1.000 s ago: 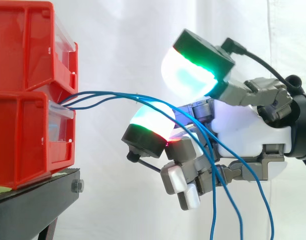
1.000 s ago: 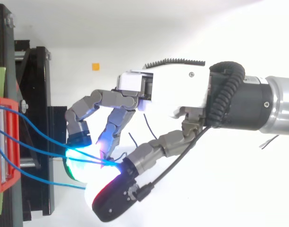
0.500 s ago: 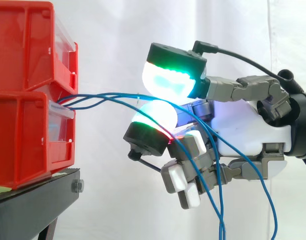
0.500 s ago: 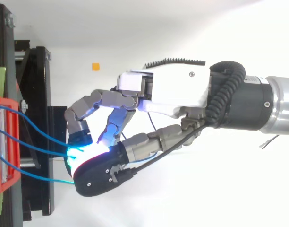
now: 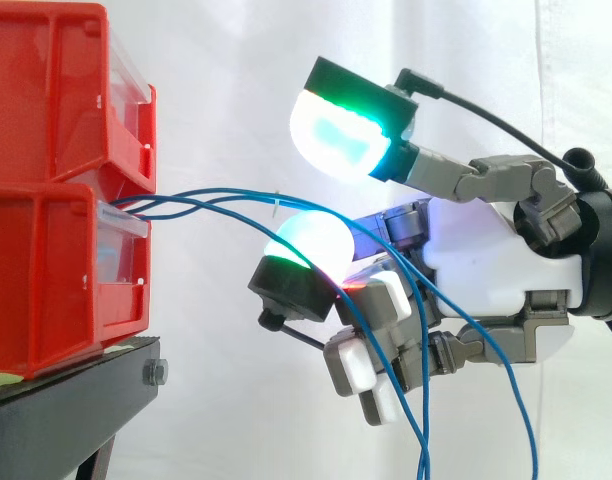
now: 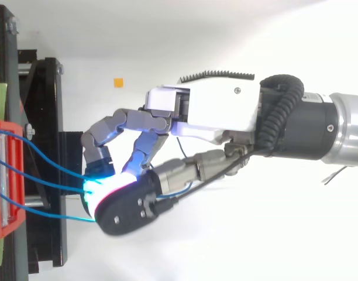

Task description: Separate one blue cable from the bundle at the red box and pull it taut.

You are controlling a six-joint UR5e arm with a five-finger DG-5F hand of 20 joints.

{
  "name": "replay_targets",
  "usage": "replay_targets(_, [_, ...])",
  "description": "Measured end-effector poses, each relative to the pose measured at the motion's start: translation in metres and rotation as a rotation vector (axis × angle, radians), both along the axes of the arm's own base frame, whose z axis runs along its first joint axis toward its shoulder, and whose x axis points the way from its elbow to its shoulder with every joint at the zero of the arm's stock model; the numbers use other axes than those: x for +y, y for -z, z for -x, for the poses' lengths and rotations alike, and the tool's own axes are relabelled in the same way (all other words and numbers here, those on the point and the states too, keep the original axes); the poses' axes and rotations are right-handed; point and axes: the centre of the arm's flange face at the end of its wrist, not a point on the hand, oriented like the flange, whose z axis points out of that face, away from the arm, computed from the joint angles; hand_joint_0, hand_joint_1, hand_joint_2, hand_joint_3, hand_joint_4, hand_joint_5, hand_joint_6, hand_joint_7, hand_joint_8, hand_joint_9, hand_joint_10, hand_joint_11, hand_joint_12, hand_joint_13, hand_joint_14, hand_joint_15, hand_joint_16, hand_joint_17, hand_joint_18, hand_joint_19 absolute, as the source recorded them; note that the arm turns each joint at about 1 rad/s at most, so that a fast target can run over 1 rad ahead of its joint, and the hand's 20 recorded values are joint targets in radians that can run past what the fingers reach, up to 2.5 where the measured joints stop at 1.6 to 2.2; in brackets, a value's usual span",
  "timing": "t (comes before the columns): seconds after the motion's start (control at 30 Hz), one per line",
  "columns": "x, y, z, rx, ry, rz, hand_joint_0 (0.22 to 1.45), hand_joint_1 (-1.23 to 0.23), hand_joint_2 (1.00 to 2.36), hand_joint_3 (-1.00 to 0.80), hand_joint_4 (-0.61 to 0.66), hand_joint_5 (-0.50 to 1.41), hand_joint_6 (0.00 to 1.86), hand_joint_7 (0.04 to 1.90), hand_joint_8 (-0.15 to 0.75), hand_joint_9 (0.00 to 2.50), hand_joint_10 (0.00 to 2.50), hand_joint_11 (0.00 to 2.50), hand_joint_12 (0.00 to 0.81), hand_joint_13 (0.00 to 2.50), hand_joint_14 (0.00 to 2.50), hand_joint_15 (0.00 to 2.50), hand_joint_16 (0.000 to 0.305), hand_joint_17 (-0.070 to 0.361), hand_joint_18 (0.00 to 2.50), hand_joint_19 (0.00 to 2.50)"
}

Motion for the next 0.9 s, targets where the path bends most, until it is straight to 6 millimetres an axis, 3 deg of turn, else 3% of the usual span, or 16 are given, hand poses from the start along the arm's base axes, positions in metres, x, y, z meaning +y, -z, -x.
replay_targets(0.2, [-0.004, 0.003, 0.003, 0.024, 0.014, 0.017, 0.57, -0.55, 1.03, -0.15, 0.25, -0.16, 0.83, 1.4, 0.344, 1.07, 0.03, 0.8, 0.389, 1.04, 0.02, 0.57, 0.051, 0.114, 0.81, 0.79])
replay_targets(0.4, [-0.011, 0.003, 0.004, 0.03, 0.031, 0.028, 0.57, -0.68, 1.03, -0.04, 0.24, -0.17, 0.85, 1.45, 0.349, 1.03, 0.03, 0.8, 0.393, 1.03, 0.02, 0.57, 0.052, 0.116, 0.81, 0.79])
replay_targets(0.57, [-0.014, 0.002, 0.003, 0.026, 0.035, 0.028, 0.58, -0.7, 1.03, -0.09, 0.25, -0.19, 0.85, 1.4, 0.338, 0.98, 0.03, 0.81, 0.387, 1.02, 0.02, 0.58, 0.052, 0.118, 0.81, 0.78])
replay_targets(0.7, [-0.014, 0.002, 0.003, 0.022, 0.036, 0.028, 0.6, -0.72, 1.02, -0.27, 0.26, -0.19, 0.85, 1.34, 0.332, 0.98, 0.03, 0.81, 0.384, 1.02, 0.02, 0.56, 0.052, 0.116, 0.8, 0.78])
replay_targets(0.9, [-0.013, 0.001, 0.003, 0.02, 0.035, 0.028, 0.6, -0.63, 1.0, -0.46, 0.26, -0.18, 0.84, 1.33, 0.337, 1.0, 0.03, 0.8, 0.383, 1.03, 0.02, 0.56, 0.052, 0.117, 0.81, 0.76])
